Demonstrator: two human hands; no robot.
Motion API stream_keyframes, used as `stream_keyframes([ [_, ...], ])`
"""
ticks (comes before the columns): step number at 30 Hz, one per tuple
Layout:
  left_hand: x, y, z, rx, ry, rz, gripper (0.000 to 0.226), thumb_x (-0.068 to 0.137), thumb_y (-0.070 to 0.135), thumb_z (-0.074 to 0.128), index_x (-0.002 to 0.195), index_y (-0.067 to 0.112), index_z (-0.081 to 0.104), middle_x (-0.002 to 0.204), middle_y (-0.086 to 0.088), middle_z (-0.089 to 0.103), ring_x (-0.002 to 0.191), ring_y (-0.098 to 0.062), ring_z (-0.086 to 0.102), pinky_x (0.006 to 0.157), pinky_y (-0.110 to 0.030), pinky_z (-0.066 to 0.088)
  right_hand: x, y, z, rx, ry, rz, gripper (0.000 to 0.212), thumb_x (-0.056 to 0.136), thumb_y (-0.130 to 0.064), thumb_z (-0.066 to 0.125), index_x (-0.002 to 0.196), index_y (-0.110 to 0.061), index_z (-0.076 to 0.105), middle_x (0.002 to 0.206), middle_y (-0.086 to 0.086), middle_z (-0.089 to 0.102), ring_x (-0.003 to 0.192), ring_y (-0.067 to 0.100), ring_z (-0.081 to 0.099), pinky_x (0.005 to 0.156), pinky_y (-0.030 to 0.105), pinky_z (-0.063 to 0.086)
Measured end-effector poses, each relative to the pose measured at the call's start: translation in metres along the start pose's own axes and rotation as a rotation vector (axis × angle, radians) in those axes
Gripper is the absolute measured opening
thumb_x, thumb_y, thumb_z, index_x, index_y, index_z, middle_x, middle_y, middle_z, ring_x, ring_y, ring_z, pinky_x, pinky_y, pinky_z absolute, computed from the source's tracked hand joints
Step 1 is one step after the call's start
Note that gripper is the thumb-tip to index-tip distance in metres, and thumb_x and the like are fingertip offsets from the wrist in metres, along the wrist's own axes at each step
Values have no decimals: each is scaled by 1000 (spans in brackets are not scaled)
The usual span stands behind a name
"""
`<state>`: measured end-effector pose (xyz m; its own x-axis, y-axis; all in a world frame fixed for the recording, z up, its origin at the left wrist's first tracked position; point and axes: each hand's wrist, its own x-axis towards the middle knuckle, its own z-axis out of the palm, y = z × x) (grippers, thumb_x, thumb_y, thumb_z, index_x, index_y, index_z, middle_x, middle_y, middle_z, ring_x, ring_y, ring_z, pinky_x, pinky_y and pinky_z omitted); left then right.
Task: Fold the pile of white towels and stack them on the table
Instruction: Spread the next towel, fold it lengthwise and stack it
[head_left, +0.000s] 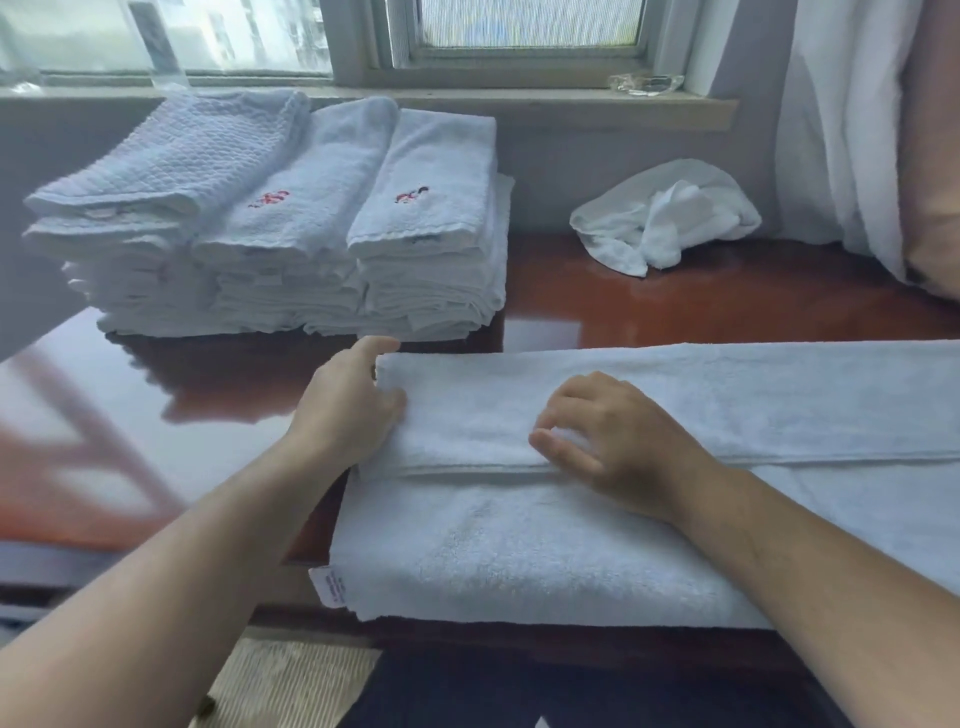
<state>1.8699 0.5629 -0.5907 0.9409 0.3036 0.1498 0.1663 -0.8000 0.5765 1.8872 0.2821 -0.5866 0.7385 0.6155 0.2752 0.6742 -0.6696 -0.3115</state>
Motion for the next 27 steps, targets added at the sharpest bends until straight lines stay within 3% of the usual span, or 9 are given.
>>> stream_keyframes([
  [3, -11, 6, 2, 116, 143, 151, 48, 95, 29, 59, 142, 30, 51, 142, 0, 46, 130, -24, 36, 107, -41, 34, 0, -5, 8, -74, -179, 176, 70, 96, -72, 16, 153, -36, 39, 164, -6, 27, 152, 17, 16, 123, 40, 10],
  [6, -23, 15, 7, 172, -94, 351, 50, 98, 55, 39, 145, 39, 48, 156, 6, 38, 144, -17, 28, 116, -42, 24, -1, -6, 18, -158, -333, 211, 87, 86, -77, 3, 161, -34, 3, 169, -8, -9, 155, 19, -15, 125, 44, -8],
  [8, -24, 14, 14, 250, -240, 375, 56, 99, 62, 31, 150, 42, 39, 162, 9, 29, 150, -14, 21, 122, -41, 18, 2, -6, 20, -178, -332, 220, 87, 85, -76, 0, 161, -34, -2, 169, -8, -13, 154, 20, -17, 125, 45, -8],
  [11, -15, 6, 16, 291, -249, 377, 54, 100, 57, 34, 153, 43, 33, 165, 13, 23, 153, -12, 14, 123, -43, 15, 7, -7, 21, -192, -339, 221, 86, 86, -75, -2, 161, -33, -4, 168, -7, -14, 154, 21, -18, 125, 45, -9],
  [15, -5, 2, 17, 263, -249, 380, 52, 100, 56, 35, 150, 43, 38, 163, 14, 27, 152, -12, 18, 122, -44, 17, 9, -8, 22, -160, -317, 209, 83, 90, -74, 6, 162, -33, 4, 170, -6, -6, 155, 20, -12, 125, 44, -5],
  [17, -7, 2, 16, 229, -160, 421, 45, 100, 50, 46, 143, 38, 50, 153, 10, 44, 145, -16, 32, 118, -44, 26, 7, -10, 20, -78, -176, 189, 68, 98, -61, 30, 158, -29, 27, 166, -2, 21, 154, 22, 8, 125, 43, 8],
  [20, -25, 7, 9, 151, -13, 587, 21, 95, 33, 65, 116, 30, 65, 110, 11, 63, 110, -15, 53, 92, -35, 40, -2, -20, 16, -72, 140, 41, 26, 95, -34, 61, 115, -18, 65, 115, 2, 62, 115, 27, 51, 99, 47, 41],
  [24, -64, 10, 3, -2, -223, 620, 7, 92, 34, 64, 96, 34, 58, 87, 19, 55, 82, -6, 53, 69, -21, 39, -31, -40, 16, -52, 118, -90, 21, 96, -39, 57, 82, -22, 56, 79, -10, 49, 74, 14, 47, 69, 30, 39],
  [27, -91, 3, -2, 19, -243, 697, 29, 92, 58, 50, 97, 32, 62, 99, 20, 54, 95, -5, 51, 82, -23, 42, -56, -46, 17, -116, 74, -193, 33, 97, -47, 47, 88, -19, 62, 85, -6, 53, 77, 18, 48, 68, 32, 42],
])
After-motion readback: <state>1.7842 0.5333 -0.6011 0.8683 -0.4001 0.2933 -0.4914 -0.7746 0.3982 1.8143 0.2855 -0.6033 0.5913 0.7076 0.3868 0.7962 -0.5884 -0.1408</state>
